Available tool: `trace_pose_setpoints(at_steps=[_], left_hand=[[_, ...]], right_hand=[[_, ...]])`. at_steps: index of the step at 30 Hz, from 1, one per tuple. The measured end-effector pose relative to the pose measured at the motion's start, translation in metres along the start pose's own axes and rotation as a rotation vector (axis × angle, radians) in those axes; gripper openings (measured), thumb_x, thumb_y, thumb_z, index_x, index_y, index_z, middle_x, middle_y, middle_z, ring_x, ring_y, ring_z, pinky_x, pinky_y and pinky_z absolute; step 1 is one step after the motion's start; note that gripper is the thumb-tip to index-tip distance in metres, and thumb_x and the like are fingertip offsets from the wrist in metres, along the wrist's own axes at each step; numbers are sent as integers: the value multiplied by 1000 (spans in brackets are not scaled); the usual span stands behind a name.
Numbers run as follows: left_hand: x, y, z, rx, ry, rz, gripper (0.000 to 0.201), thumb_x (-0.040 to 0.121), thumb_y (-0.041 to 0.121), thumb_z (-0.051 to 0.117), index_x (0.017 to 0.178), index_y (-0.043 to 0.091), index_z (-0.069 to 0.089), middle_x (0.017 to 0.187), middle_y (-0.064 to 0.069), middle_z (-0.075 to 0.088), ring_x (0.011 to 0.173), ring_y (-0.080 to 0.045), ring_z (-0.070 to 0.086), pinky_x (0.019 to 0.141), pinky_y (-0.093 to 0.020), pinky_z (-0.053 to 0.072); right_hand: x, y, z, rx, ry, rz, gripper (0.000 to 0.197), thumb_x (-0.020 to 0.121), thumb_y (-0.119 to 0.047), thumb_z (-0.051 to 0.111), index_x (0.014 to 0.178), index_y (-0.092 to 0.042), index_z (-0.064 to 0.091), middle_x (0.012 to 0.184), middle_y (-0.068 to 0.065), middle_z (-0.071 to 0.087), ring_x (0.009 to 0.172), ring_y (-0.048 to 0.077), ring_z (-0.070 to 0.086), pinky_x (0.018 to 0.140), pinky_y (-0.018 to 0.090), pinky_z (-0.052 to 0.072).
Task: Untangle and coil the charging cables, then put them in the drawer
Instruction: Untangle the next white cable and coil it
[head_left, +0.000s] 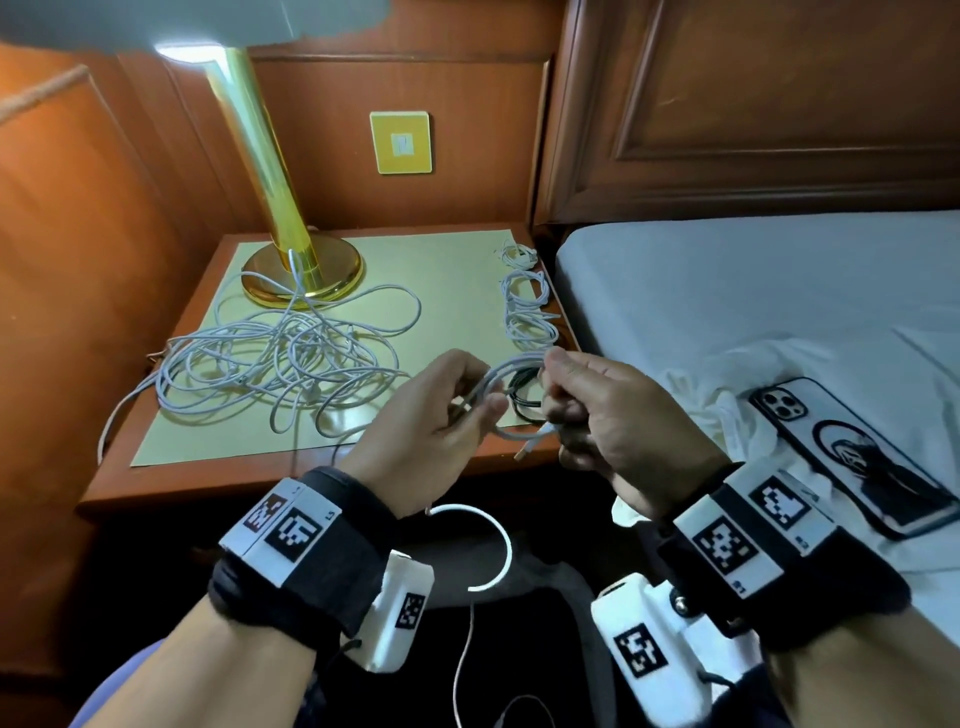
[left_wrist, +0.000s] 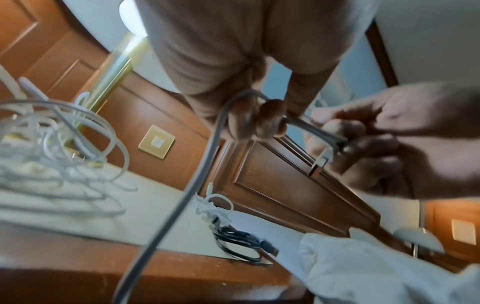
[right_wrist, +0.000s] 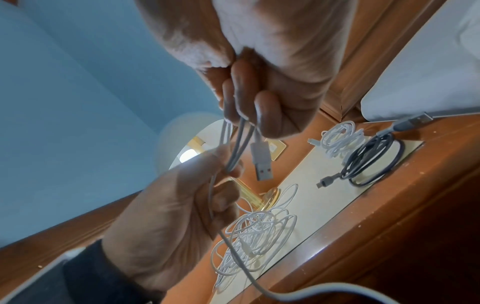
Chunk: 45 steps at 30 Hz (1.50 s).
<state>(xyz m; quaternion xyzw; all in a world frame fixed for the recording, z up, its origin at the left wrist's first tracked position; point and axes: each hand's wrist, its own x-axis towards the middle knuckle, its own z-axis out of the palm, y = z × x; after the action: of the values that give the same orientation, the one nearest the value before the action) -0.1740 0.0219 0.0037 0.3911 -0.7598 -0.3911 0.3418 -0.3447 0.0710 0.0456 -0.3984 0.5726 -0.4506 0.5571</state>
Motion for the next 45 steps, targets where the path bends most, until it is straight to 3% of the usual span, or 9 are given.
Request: trace_pose_setpoints(at_steps=[3, 7, 10, 18, 31, 35, 38, 42, 45], left_hand=[[-3, -2, 3, 195, 189, 227, 28, 99, 17, 58, 126, 16, 64, 81, 11, 66, 67, -7, 60, 66, -20, 47], [-4, 0, 3, 345, 222, 370, 40, 95, 5, 47, 132, 1, 62, 83, 7, 59, 71, -3, 52, 75, -2, 36], [-2, 3, 0, 329, 209, 352, 39, 95, 5, 46, 129, 6, 64, 81, 11, 55, 70, -1, 49, 72, -3, 35], [-2, 5, -2, -126, 126, 90, 27, 103, 18, 49, 118, 22, 72, 68, 9, 56, 54, -7, 42, 52, -20, 35], [1, 4, -11, -305, 203, -36, 22, 97, 41, 55, 98, 23, 69, 61, 8, 48, 47, -12, 37, 44, -22, 32], [-2, -11, -37, -208, 171, -189, 17, 97, 20, 64, 91, 30, 76, 67, 7, 53, 55, -14, 38, 50, -26, 28], [-6, -14, -54, -159, 244, -234, 5, 87, 27, 76, 85, 23, 78, 68, 2, 59, 61, -23, 43, 51, -28, 34], [-12, -11, -50, 328, 470, -165, 23, 79, 40, 81, 72, 21, 71, 68, 2, 63, 61, -13, 54, 58, -11, 37], [-15, -3, -32, 525, 499, 42, 16, 80, 25, 84, 73, 14, 73, 69, 1, 65, 58, -13, 53, 58, -10, 34]], right_hand=[[-3, -1, 1, 43, 0, -5, 36, 105, -26, 41, 71, -17, 45, 58, -3, 34, 43, 9, 21, 52, 29, 16], [-2, 2, 4, -46, -9, -18, 36, 108, -28, 37, 90, -8, 61, 61, -1, 46, 45, 11, 27, 48, 27, 20], [0, 3, 3, -36, -34, 11, 46, 108, -36, 34, 98, -5, 66, 61, 1, 46, 48, 13, 27, 50, 29, 19], [-3, -5, -5, 11, -171, 110, 46, 107, -41, 34, 65, -21, 40, 61, -3, 28, 48, 10, 19, 58, 34, 9], [-4, -8, -11, 387, -233, 118, 37, 104, -40, 37, 70, -24, 42, 60, -8, 24, 46, 8, 17, 51, 27, 15], [-1, -13, -30, 509, -21, 37, 38, 105, -40, 38, 70, -26, 44, 60, -9, 23, 45, 7, 18, 47, 23, 21], [1, -13, -36, 509, 101, 3, 38, 106, -40, 38, 72, -25, 45, 60, -9, 27, 46, 8, 21, 44, 21, 25], [1, -9, -31, 432, 45, -97, 35, 106, -39, 38, 77, -22, 46, 59, -9, 37, 47, 8, 27, 49, 24, 25], [-1, -2, -18, 262, -10, -212, 34, 107, -34, 39, 80, -17, 51, 60, -3, 47, 50, 13, 31, 52, 30, 22]])
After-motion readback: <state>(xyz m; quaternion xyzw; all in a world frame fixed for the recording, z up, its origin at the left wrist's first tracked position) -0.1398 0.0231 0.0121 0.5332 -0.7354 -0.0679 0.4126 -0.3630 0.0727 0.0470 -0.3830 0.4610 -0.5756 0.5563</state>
